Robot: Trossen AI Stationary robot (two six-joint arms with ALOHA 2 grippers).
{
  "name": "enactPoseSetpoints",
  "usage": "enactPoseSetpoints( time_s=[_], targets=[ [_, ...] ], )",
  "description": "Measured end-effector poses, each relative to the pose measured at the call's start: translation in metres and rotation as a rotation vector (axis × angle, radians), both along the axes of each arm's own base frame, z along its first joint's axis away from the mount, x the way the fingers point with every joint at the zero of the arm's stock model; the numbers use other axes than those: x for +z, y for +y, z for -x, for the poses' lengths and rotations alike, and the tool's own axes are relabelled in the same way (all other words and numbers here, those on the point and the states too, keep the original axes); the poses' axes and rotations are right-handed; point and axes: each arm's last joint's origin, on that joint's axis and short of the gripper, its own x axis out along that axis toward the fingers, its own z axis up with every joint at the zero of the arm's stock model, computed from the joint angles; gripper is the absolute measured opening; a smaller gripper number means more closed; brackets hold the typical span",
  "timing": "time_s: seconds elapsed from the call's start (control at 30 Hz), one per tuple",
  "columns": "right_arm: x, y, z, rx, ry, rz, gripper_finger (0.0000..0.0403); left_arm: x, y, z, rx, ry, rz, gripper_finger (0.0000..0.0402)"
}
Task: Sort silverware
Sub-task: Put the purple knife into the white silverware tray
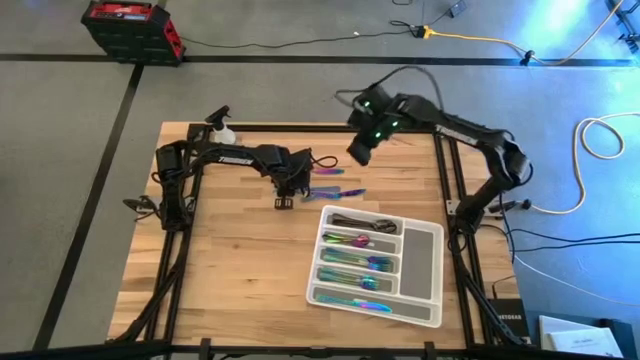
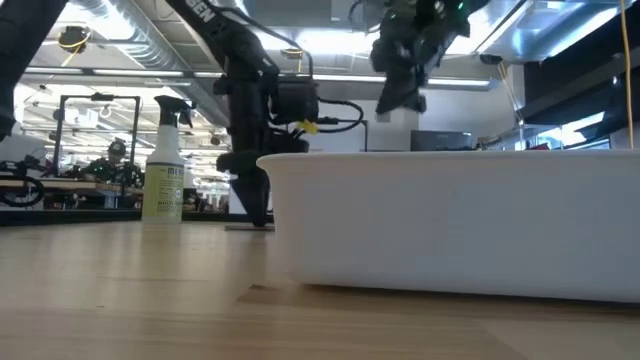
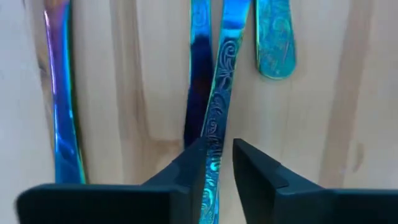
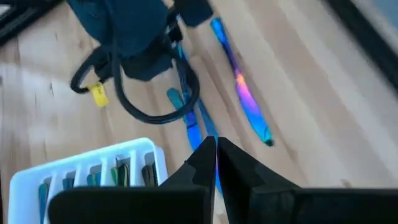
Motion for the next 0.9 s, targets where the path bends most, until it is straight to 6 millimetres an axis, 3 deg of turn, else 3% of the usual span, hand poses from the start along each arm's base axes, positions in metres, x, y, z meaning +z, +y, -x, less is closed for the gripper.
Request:
enactPoseSetpoints(
  time_s=[0.17,0.3,0.47,0.63,0.77,0.9],
  targets=[
    [-0.057,0.011,-0.010,0.044,0.082,-0.139,0.0000,-0.003,-0.002,0.003,-0.002,0.005,0.012,0.0104],
    [-0.085,0.023,-0.008,0.089,0.092,-0.182,0.0000,-0.003,-0.001,0.000,-0.003,-0.023,0.005,0.0115],
    [-0.092,0.039,-0.013,0.208,0.026,-0.254,0.0000,-0.003,0.001,-0.003,-0.004,-0.055,-0.005,0.0116],
    [-0.105,0.043,-0.016,0.190,0.010,-0.271,0.0001,-0.003,0.001,-0.003,-0.005,-0.060,-0.008,0.0116],
    [-0.114,0.052,-0.021,0.313,0.044,-0.088,0.0019,-0.003,0.001,-0.004,-0.005,-0.065,-0.009,0.0116],
    [-0.115,0.064,-0.026,0.461,0.060,0.114,0.0063,-0.003,0.001,-0.004,-0.008,-0.068,-0.001,0.0116]
  ],
)
